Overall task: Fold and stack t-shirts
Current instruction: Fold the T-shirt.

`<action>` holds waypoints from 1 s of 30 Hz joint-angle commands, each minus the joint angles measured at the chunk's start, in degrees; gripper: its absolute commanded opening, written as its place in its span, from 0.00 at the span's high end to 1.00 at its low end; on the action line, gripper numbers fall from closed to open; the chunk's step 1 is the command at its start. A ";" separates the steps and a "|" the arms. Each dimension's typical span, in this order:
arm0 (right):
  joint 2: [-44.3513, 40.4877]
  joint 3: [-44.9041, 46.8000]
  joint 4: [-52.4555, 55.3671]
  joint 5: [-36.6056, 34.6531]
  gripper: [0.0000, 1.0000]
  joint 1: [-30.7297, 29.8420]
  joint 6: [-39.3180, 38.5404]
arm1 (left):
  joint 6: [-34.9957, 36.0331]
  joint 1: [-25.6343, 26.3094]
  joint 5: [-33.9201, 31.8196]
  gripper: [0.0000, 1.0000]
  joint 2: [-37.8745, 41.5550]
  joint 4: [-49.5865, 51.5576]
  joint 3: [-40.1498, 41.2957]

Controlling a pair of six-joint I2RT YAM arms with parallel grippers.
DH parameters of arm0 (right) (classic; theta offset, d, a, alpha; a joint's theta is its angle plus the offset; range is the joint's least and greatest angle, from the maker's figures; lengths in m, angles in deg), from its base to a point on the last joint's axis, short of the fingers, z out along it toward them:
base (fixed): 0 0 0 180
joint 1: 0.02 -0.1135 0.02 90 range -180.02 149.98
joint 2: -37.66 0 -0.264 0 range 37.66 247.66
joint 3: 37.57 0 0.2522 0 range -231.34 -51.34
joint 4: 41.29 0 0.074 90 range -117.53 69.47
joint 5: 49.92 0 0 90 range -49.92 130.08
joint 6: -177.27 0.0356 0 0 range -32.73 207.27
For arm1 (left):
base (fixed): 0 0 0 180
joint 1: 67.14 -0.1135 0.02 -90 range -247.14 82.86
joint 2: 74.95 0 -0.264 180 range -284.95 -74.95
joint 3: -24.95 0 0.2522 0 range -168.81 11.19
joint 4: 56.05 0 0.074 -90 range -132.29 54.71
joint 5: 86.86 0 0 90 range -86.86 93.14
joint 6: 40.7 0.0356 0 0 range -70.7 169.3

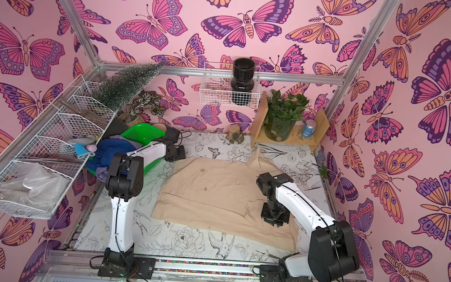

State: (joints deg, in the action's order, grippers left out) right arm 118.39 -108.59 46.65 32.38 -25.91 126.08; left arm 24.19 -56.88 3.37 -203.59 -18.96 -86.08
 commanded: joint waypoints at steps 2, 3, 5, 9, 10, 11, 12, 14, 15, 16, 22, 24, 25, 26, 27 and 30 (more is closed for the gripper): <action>-0.66 -0.39 0.79 -0.80 0.79 0.49 0.39 | -0.73 -1.73 -0.78 0.62 -3.86 2.02 1.96; -0.66 -0.40 0.88 -0.99 0.79 0.50 0.39 | -0.70 -1.75 -0.94 0.73 -3.94 1.99 1.76; -0.59 -0.07 0.88 -1.13 0.79 0.58 0.52 | -0.65 -1.73 -0.90 1.00 -4.08 2.02 1.17; -1.13 0.86 0.76 -0.77 0.80 0.67 1.04 | -0.89 -1.68 -1.26 1.00 -3.57 2.34 1.24; -1.35 1.00 0.58 -0.73 0.80 0.66 1.26 | -0.91 -1.70 -1.33 1.00 -3.17 2.47 1.32; -1.53 0.92 0.54 -0.73 0.80 0.66 1.27 | -0.83 -1.65 -1.35 1.00 -2.80 2.55 1.61; -1.58 0.69 0.58 -0.82 0.81 0.66 1.43 | -0.89 -1.68 -1.36 1.00 -2.28 2.68 1.86; -1.79 -0.80 0.79 -1.85 0.81 0.82 2.05 | -0.91 -1.61 -1.68 1.00 -0.42 3.06 2.62; -2.03 -2.13 0.72 -2.59 0.81 1.08 2.32 | -0.91 -1.56 -2.00 1.00 0.69 3.21 3.35; -2.14 -3.80 0.84 -3.76 0.81 1.62 2.92 | -1.00 -1.41 -2.39 1.00 2.35 3.20 4.29; -0.25 -14.68 -4.96 3.07 0.79 14.76 -1.12 | -1.12 1.07 -6.11 1.00 13.63 3.17 12.95; 1.58 -15.82 -9.73 9.98 0.78 20.61 -2.21 | -1.67 2.29 -6.36 1.00 17.45 3.09 16.32; 3.10 -16.13 -12.25 14.27 0.77 23.49 -2.50 | -1.94 2.97 -6.38 1.00 19.42 3.12 17.97; 4.84 -16.84 -14.19 17.86 0.77 25.56 -2.76 | -2.13 3.55 -6.38 1.00 20.99 3.11 19.43; 7.25 -17.82 -16.15 21.79 0.77 27.77 -2.94 | -2.43 4.25 -6.53 1.00 22.80 3.12 21.08; 16.05 -21.13 -20.69 31.52 0.78 32.09 -1.54 | -2.85 6.09 -6.42 1.00 27.89 2.95 25.20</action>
State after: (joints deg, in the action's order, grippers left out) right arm 127.81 -127.56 32.85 49.95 3.29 124.70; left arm 22.44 -52.14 -1.39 -178.83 -17.30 -64.07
